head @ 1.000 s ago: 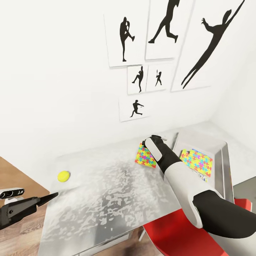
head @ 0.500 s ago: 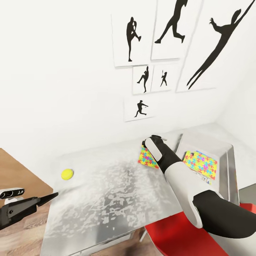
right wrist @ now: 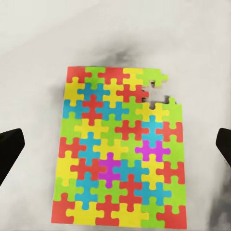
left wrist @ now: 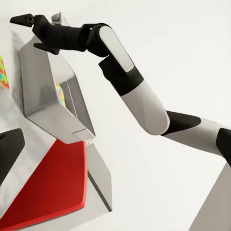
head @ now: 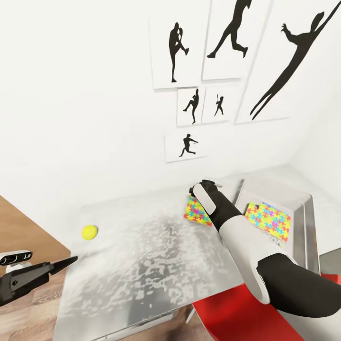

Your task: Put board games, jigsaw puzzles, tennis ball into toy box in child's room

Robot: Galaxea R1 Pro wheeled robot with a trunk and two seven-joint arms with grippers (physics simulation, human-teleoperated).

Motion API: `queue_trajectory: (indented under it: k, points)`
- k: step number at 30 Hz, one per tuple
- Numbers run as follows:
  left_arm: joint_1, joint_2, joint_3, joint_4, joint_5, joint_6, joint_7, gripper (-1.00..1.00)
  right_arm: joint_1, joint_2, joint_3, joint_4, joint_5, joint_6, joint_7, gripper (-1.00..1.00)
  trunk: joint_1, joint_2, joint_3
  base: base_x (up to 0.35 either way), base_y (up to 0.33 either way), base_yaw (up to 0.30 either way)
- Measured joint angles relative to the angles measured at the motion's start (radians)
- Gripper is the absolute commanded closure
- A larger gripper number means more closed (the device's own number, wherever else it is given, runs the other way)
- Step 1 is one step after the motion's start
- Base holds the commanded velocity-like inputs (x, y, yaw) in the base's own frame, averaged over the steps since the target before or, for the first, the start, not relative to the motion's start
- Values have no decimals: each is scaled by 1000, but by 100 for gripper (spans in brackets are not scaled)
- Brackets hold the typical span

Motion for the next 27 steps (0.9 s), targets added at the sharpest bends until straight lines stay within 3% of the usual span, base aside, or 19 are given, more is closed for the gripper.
queue_trajectory:
  k: [27]
  points:
    - [0, -14, 1, 0, 0, -7, 0, -100, 0, 0, 0, 0, 0, 0, 0, -100, 0, 0, 0, 47, -14, 0]
